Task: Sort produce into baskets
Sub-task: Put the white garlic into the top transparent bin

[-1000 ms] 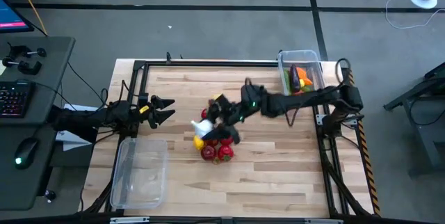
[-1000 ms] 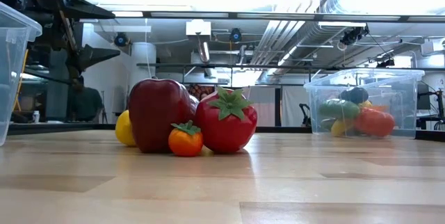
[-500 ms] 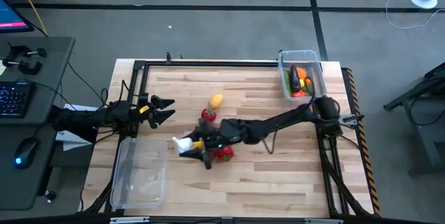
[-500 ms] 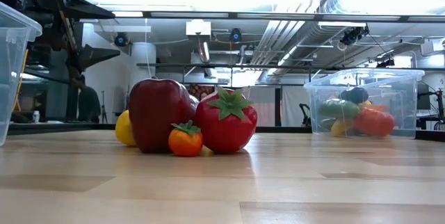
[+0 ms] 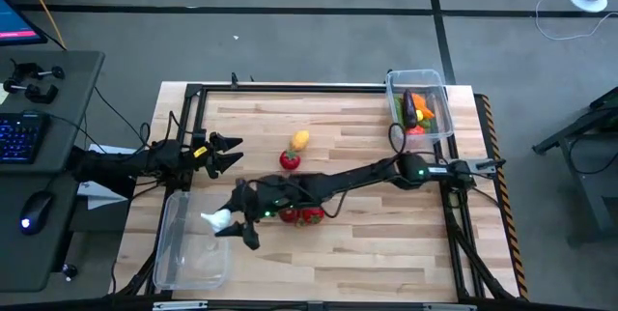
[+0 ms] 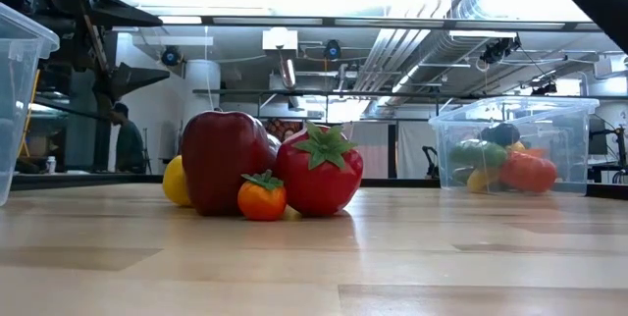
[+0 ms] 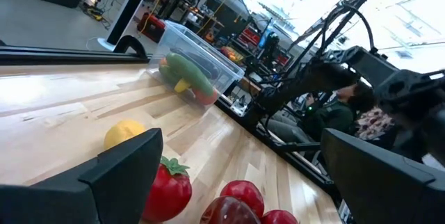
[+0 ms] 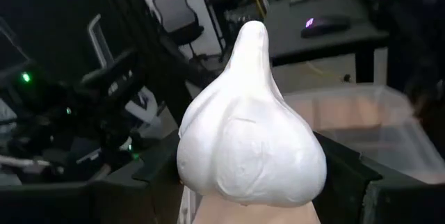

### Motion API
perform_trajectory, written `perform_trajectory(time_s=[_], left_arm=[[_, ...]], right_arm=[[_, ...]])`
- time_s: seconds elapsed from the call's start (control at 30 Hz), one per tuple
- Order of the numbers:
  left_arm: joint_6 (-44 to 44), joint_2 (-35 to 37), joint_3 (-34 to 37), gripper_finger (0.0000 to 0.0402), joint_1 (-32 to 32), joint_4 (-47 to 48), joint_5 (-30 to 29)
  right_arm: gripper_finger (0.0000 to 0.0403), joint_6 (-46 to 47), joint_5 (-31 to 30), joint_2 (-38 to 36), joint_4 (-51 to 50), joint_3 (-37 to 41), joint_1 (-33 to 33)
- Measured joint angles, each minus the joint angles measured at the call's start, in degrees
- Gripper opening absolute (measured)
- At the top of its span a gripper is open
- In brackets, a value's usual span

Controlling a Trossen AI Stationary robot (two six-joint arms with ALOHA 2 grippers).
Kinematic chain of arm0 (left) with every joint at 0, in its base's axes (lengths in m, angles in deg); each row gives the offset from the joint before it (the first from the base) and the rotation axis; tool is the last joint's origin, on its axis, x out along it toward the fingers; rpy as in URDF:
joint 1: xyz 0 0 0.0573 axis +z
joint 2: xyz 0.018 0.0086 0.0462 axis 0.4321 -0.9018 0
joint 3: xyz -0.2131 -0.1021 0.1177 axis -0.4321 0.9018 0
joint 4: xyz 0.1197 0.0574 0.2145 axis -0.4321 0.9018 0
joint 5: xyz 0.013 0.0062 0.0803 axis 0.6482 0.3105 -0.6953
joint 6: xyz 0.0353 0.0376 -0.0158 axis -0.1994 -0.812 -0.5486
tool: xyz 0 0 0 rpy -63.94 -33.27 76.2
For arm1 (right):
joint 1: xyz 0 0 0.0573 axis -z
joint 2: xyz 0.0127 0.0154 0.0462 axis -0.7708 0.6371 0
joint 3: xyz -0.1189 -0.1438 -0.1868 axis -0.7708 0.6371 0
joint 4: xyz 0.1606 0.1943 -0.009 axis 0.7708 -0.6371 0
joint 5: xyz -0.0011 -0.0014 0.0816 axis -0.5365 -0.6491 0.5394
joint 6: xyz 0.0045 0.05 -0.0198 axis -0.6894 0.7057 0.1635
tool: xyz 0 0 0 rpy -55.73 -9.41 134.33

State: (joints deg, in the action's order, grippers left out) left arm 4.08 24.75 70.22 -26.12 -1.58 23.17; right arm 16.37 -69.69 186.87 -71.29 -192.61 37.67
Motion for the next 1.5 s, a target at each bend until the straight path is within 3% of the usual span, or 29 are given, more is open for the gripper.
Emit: perform_trajectory(time_s=[0.37, 0.67, 1.13, 1.5], left_arm=[[0.0, 0.01, 0.01, 0.0378, 0.01, 0.0, 0.0], [0.0, 0.01, 0.02, 0.0378, 0.0, -0.01, 0.0], [0.0, 0.0, 0.0, 0.0378, -0.01, -0.02, 0.0], [0.0, 0.02, 0.0, 0.0378, 0.01, -0.02, 0.0]], right_arm=[[0.023, 0.0, -0.45, 5.84, 2.56, -2.4, -0.48], [0.023, 0.33, -5.86, 5.97, 5.1, -2.38, -0.04], [0.023, -4.98, -5.69, 5.99, 7.99, -2.29, 0.37], [0.0309, -5.97, -7.6, 6.01, 11.53, -2.31, 0.37]])
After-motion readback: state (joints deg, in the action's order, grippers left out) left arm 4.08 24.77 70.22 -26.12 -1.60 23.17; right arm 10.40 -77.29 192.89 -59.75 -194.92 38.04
